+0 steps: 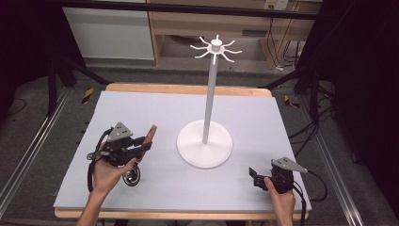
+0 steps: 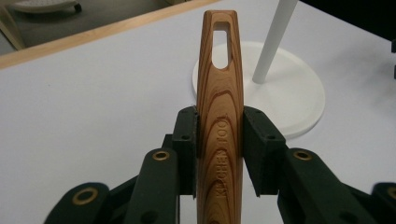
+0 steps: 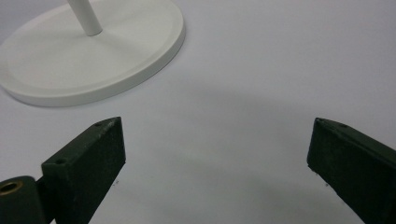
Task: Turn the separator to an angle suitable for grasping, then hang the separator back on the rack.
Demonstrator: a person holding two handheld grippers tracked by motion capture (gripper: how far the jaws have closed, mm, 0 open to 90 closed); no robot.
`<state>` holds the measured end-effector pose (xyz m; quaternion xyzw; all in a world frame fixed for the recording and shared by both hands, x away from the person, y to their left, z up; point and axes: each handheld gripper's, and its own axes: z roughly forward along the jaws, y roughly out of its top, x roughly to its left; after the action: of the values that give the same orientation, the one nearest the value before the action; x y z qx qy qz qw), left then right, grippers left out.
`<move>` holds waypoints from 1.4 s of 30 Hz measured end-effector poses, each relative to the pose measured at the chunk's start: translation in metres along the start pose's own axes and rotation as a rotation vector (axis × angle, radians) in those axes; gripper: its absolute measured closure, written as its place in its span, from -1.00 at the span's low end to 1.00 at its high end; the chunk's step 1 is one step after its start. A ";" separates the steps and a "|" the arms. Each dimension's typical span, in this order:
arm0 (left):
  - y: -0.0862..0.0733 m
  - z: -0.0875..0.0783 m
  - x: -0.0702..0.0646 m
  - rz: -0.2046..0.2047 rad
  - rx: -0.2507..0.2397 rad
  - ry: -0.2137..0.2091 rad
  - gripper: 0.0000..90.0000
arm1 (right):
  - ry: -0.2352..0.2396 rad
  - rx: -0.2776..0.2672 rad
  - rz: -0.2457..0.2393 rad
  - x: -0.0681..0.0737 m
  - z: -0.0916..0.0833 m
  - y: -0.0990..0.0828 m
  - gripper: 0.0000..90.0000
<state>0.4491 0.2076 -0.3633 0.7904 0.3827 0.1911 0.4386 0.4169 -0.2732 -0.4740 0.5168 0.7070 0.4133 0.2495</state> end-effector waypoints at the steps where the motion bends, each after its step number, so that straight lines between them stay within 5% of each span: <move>1: 0.002 -0.004 -0.001 -0.004 -0.030 0.002 0.49 | -0.002 0.000 -0.002 0.000 0.000 0.000 -0.89; 19: 0.036 -0.031 -0.012 -0.003 -0.231 -0.005 0.49 | -0.002 -0.006 -0.003 0.000 -0.001 0.000 -0.89; 42: 0.081 -0.045 -0.027 0.018 -0.342 -0.049 0.49 | -0.004 -0.011 -0.004 -0.001 0.000 0.000 -0.89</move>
<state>0.4387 0.1851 -0.2705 0.7122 0.3267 0.2379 0.5740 0.4172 -0.2739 -0.4740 0.5146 0.7053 0.4157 0.2546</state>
